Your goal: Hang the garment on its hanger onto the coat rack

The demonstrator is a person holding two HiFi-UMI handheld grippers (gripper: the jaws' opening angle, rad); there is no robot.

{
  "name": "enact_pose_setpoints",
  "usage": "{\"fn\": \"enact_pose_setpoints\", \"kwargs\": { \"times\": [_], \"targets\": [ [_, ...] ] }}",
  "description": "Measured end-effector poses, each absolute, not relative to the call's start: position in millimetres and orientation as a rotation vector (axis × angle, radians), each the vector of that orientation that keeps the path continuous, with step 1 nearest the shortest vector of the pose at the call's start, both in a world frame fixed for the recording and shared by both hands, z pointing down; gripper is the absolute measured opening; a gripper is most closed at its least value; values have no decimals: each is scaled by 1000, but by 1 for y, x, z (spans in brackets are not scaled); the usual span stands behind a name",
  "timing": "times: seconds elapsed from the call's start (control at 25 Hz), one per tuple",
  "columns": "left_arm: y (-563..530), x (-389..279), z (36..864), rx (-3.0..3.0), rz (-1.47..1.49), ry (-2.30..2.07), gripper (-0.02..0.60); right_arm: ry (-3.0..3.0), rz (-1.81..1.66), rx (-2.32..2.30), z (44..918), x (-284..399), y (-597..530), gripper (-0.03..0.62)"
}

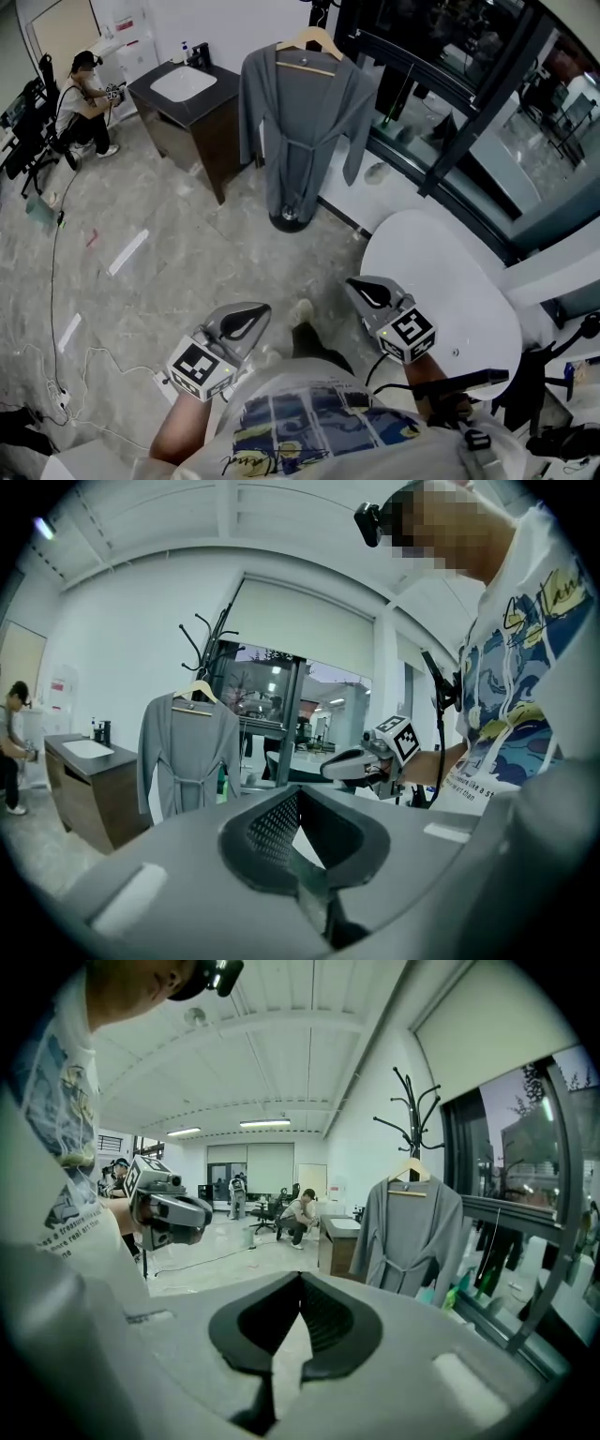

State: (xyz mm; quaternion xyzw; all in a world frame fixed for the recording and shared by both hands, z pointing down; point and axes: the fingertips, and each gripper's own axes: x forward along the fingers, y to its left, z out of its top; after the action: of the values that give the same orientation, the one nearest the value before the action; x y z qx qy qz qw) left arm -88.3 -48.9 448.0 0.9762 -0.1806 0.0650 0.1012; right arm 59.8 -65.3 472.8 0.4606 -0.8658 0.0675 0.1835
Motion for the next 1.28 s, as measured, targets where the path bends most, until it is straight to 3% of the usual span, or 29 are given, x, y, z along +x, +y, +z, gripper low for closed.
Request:
{"fn": "enact_pose_setpoints", "kwargs": {
  "times": [1.28],
  "targets": [
    [-49, -93, 457, 2861, 201, -524, 3, -2491, 112, 1149, 468, 15, -64, 2]
  ]
}}
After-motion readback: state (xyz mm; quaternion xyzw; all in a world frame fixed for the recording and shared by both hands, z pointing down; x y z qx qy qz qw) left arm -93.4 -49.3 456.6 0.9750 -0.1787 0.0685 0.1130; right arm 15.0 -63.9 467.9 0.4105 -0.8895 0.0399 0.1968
